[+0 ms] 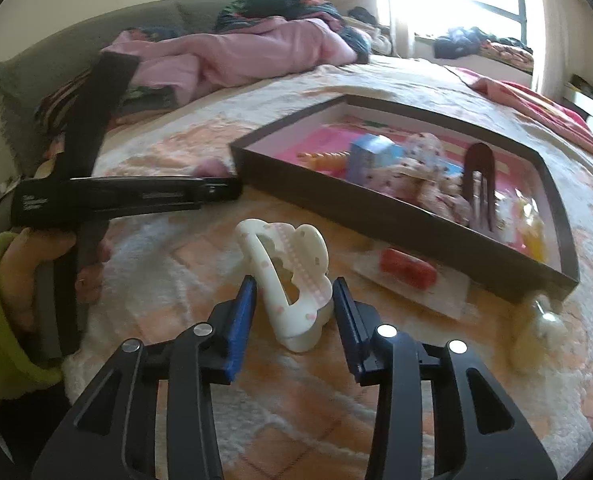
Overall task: Organize jewelry
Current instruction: 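Grasp the pink pom-pom hair tie with the left tool while the right tool grasps the white claw clip, then carry the pom-pom tie and white clip into the tray and release both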
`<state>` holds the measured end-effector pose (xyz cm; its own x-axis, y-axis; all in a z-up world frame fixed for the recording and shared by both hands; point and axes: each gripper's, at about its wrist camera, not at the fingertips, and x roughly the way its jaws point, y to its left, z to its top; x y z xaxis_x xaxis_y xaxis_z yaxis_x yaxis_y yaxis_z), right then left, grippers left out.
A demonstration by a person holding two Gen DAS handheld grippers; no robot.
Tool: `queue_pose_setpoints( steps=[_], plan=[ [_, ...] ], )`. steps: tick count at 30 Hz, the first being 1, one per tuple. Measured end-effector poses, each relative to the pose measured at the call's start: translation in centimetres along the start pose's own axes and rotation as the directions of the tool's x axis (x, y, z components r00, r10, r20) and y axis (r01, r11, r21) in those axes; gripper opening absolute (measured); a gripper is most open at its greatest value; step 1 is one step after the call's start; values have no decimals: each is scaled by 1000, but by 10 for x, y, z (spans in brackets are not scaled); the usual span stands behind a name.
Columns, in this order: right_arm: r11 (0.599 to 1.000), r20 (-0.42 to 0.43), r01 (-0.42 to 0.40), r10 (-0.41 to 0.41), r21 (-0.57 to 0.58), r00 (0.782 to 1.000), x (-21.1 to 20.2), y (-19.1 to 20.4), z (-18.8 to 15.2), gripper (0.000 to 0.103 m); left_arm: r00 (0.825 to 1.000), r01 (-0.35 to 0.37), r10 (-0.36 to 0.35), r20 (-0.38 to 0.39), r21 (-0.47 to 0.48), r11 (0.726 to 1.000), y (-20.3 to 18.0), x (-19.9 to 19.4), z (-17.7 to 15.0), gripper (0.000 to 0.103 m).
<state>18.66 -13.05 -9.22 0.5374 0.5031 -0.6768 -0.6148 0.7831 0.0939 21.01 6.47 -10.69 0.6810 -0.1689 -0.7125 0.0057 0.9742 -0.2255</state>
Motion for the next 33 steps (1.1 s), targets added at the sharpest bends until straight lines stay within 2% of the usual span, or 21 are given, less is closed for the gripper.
queue_pose_setpoints(
  steps=[9, 33],
  plan=[
    [999, 32, -47, 48, -14, 998, -10, 10, 1, 35, 1000, 3, -4, 31, 51, 999, -10, -14, -3, 25],
    [993, 161, 1, -21, 121, 987, -55, -30, 16, 32, 994, 62, -69, 87, 82, 995, -41, -47, 14, 25]
  ],
)
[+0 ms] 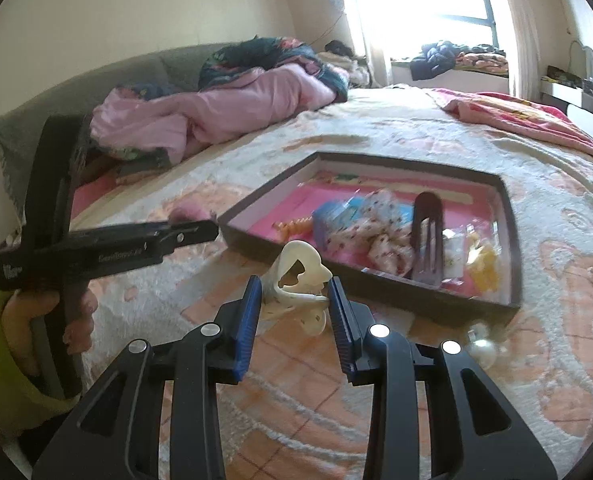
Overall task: Organize jewelry
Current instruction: 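Carry the pom-pom tie and white clip into the tray and release both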
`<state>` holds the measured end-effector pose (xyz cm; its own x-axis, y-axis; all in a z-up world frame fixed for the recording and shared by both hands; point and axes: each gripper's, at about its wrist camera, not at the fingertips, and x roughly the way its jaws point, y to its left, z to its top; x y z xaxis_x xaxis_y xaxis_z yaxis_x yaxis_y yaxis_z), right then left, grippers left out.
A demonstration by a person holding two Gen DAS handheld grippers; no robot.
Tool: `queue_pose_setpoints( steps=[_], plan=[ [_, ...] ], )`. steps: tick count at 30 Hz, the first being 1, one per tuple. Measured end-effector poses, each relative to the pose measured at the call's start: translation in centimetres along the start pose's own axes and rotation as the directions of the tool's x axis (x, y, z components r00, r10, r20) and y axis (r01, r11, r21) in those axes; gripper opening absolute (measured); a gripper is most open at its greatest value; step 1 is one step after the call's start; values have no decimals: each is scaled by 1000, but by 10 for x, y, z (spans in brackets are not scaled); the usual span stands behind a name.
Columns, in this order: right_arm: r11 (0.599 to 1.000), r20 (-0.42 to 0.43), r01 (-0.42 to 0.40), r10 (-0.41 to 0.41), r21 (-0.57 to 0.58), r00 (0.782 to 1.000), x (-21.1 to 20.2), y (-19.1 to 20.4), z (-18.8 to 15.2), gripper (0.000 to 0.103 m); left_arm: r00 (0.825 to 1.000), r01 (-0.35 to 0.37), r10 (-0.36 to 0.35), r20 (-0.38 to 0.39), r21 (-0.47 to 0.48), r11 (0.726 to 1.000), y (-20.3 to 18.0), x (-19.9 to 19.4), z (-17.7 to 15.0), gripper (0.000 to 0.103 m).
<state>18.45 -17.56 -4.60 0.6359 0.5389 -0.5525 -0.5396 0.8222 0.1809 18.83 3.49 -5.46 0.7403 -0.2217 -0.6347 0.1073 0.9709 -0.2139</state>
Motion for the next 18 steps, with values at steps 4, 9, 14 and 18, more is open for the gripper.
queue_pose_setpoints(
  steps=[4, 9, 14, 18],
  plan=[
    [999, 30, 27, -28, 30, 999, -8, -14, 8, 32, 1000, 9, -9, 9, 10, 1000, -8, 1, 6, 25],
    [996, 48, 63, -66, 65, 997, -14, -30, 15, 31, 1000, 23, -24, 20, 28, 999, -22, 4, 15, 25],
    [991, 68, 95, -101, 91, 993, -18, -46, 21, 30, 999, 35, -36, 25, 46, 998, -34, 11, 24, 25],
    [987, 80, 124, -133, 106, 988, -17, -58, 28, 29, 999, 39, -40, 24, 55, 998, -42, 22, 33, 25]
  ],
)
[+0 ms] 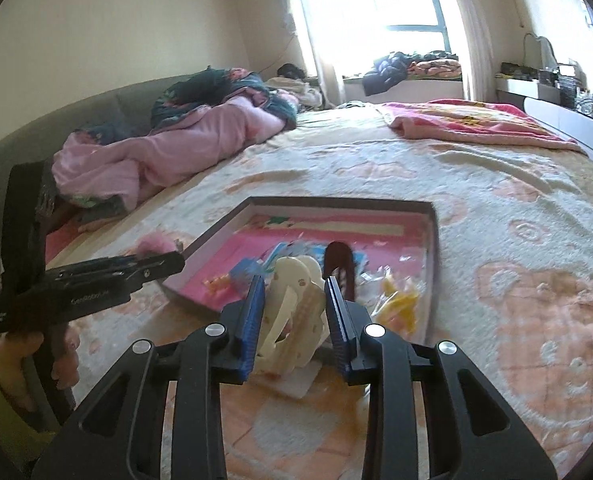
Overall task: Organize jewelry
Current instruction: 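Carry the pom-pom tie and white clip into the tray and release both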
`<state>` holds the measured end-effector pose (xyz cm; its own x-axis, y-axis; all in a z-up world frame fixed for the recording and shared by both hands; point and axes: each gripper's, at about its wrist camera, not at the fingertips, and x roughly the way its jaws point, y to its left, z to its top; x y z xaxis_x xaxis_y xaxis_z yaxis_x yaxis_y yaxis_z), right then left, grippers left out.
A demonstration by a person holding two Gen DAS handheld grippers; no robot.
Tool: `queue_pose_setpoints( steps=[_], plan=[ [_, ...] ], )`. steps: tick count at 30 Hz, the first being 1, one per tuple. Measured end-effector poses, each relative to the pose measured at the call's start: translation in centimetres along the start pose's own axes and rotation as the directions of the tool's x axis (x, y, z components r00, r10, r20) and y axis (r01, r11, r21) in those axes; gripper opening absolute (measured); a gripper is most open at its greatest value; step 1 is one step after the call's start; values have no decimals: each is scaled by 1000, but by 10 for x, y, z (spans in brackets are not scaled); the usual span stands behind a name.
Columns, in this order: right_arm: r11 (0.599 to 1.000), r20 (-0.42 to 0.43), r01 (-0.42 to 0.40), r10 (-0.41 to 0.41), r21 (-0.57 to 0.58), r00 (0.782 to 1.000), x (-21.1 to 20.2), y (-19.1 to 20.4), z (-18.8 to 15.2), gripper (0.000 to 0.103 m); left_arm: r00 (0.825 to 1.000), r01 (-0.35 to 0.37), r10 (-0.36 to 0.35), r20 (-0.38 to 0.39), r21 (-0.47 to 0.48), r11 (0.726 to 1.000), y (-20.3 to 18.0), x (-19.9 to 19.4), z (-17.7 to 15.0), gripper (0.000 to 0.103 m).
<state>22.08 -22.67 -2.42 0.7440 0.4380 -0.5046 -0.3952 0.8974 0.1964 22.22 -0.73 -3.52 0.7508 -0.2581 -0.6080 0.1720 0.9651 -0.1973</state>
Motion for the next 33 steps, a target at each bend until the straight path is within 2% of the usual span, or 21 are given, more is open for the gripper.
queue_pose_setpoints(
  steps=[2, 4, 5, 9, 14, 26, 33],
  plan=[
    [1000, 5, 8, -8, 13, 1000, 3, -6, 6, 26, 1000, -1, 1, 0, 6, 1000, -3, 5, 3, 25],
    [1000, 7, 16, -16, 23, 1000, 7, -13, 12, 7, 1000, 1, -1, -2, 9, 1000, -5, 10, 6, 25],
    [999, 4, 24, -25, 22, 1000, 10, -16, 15, 2, 1000, 1, -1, -3, 10, 1000, -6, 12, 7, 25],
    [998, -12, 64, -63, 7, 998, 23, -25, 20, 2, 1000, -5, 5, -15, 18, 1000, -8, 24, 10, 25],
    [997, -45, 76, -75, 26, 996, 35, -36, 20, 2, 999, -13, 14, -32, 19, 1000, -5, 38, 11, 25],
    [992, -165, 128, -123, 21, 979, 66, -45, 13, 3, 997, -52, 51, -65, -14, 999, 13, 60, 7, 25],
    [995, -187, 100, -94, 21, 978, 79, -42, 12, 3, 995, -74, 71, -71, -31, 997, 23, 64, 5, 25]
  ],
)
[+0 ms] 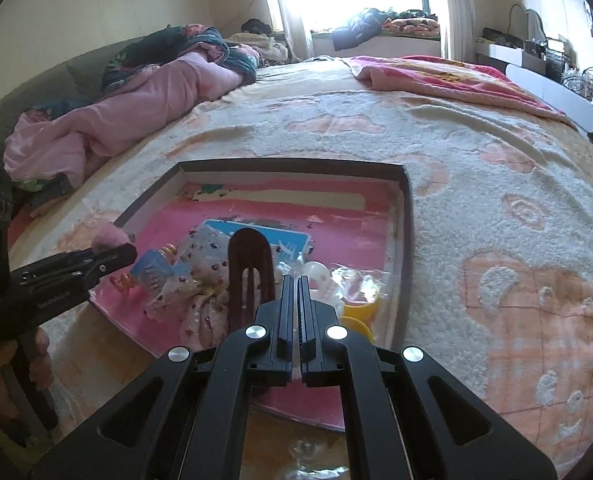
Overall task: Organize jewelry
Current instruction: 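Carry the pom-pom tie and white clip into the tray and release both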
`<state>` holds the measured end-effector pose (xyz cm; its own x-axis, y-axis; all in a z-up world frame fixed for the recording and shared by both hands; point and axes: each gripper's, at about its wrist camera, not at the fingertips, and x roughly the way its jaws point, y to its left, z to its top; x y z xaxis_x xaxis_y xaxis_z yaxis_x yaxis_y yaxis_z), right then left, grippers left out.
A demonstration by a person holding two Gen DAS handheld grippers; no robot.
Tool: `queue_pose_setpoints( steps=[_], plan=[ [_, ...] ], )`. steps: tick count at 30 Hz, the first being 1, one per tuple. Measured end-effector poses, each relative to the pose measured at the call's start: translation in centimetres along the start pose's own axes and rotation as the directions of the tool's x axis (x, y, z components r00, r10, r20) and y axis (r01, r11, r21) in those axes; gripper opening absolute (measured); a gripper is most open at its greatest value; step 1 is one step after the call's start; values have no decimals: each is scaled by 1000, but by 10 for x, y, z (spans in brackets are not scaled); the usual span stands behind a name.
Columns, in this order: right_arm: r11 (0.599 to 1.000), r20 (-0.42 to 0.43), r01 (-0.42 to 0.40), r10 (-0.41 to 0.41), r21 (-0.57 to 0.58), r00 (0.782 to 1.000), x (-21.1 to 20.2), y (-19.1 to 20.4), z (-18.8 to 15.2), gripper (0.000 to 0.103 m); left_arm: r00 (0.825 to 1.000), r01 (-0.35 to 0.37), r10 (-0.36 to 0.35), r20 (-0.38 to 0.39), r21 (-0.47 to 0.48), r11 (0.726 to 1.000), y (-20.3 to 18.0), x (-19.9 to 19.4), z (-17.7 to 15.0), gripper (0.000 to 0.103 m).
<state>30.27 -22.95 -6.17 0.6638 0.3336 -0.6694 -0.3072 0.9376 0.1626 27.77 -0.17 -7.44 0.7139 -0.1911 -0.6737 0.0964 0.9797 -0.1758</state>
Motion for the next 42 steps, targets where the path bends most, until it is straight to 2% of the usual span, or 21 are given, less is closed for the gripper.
queue_pose_setpoints(
  steps=[10, 13, 15, 20, 22, 23, 28, 36, 42],
  plan=[
    [999, -10, -33, 33, -2, 999, 4, 4, 1, 8, 999, -26, 25, -24, -18, 1000, 8, 10, -3, 26],
    [999, -10, -47, 47, -8, 999, 3, 7, 1, 17, 999, -27, 27, -24, -19, 999, 8, 11, -3, 27],
    [998, -9, -60, 60, -16, 998, 2, 12, 0, 27, 999, -26, 25, -25, -21, 999, 9, 11, -3, 27],
    [996, -11, -72, 72, -48, 997, 1, 22, -3, 38, 999, -28, 27, -22, -21, 999, 9, 11, -3, 28],
    [996, -13, -78, 78, -53, 997, 1, 24, -3, 42, 999, -32, 32, -15, -17, 999, 9, 10, -3, 37],
    [995, -13, -83, 82, -47, 997, 0, 23, -3, 45, 999, -31, 31, -13, -18, 999, 9, 9, -3, 45],
    [996, -6, -86, 86, -28, 996, -5, 20, -4, 54, 1000, -25, 25, -9, -21, 999, 10, 6, -4, 49],
    [997, 25, -69, 70, -22, 997, -16, 17, -5, 76, 1000, -25, 25, 10, -18, 1000, 10, -5, -4, 67],
    [998, 60, -50, 51, -26, 997, -28, 16, -6, 86, 999, -18, 19, 32, -32, 999, 9, -17, -5, 78]
  ],
)
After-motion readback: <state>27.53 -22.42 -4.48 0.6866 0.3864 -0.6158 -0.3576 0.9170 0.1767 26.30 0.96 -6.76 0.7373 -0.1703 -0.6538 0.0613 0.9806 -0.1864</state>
